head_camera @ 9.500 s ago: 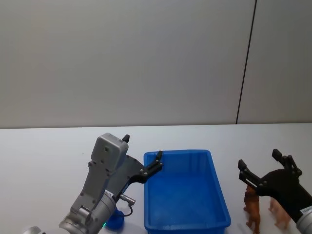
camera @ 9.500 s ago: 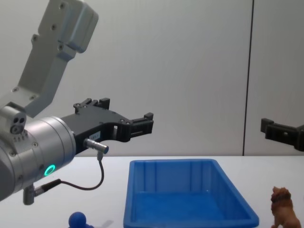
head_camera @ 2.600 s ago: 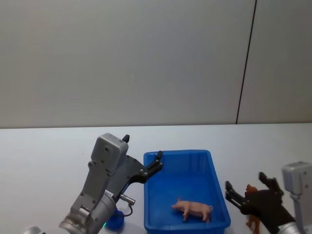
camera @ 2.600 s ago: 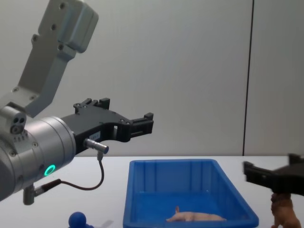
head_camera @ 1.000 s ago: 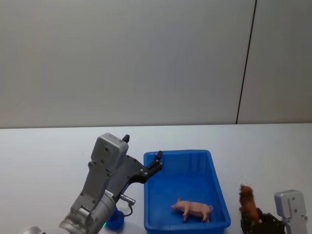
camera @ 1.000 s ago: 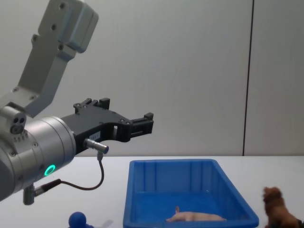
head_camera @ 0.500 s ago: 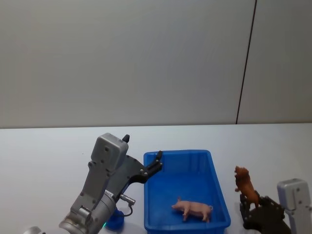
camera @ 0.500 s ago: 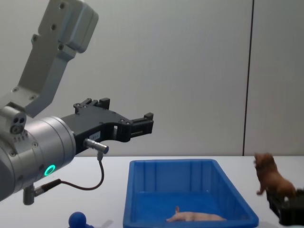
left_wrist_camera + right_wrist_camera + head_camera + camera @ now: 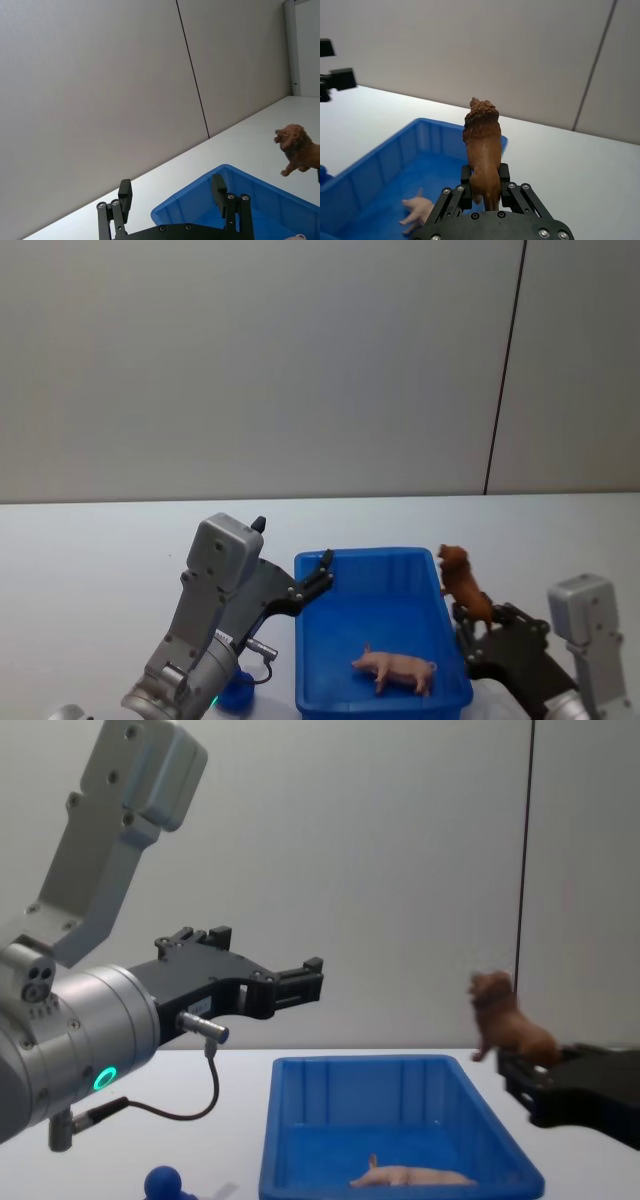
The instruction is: Pick up the two dolls from the table and place them into the box.
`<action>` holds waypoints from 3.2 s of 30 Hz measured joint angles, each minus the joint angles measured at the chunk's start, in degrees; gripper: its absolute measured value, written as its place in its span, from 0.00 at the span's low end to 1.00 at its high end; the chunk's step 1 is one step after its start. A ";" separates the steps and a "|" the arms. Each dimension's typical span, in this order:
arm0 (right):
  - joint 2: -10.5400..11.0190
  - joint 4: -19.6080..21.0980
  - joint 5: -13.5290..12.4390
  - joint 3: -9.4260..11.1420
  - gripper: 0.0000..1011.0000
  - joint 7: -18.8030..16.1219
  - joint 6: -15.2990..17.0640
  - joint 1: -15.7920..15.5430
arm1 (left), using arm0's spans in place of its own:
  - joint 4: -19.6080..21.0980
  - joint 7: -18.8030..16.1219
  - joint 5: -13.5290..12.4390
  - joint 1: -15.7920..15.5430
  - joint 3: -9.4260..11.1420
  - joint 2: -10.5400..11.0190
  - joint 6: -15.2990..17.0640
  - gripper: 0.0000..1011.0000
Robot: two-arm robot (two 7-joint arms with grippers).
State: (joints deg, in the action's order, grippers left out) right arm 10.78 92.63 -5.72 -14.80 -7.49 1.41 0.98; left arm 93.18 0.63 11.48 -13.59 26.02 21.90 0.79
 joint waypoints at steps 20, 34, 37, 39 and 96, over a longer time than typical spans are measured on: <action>-3.59 -7.58 0.29 -1.10 0.77 -5.98 -0.04 6.57 | 0.00 0.00 0.00 0.00 0.00 0.00 0.00 0.99; -2.22 -5.63 -2.50 0.61 0.99 0.47 -1.32 3.94 | 0.00 0.00 0.00 0.00 0.00 0.00 0.00 0.99; -1.83 -4.84 -3.14 0.92 0.99 1.60 -1.63 3.06 | 0.00 0.00 0.00 0.00 0.00 0.00 0.00 0.99; -1.50 -4.20 -3.61 1.17 0.99 2.47 -1.86 2.38 | 0.00 0.00 0.00 0.00 0.00 0.00 0.00 0.99; 0.16 -1.05 -6.00 2.46 0.99 6.73 -3.03 -0.98 | 0.45 -0.93 12.95 5.57 -4.00 4.89 14.66 0.99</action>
State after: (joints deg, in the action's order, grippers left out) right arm 10.94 91.59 -11.72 -12.35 -0.76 -1.62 0.00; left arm 93.63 -0.31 24.43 -8.02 22.03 26.79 15.45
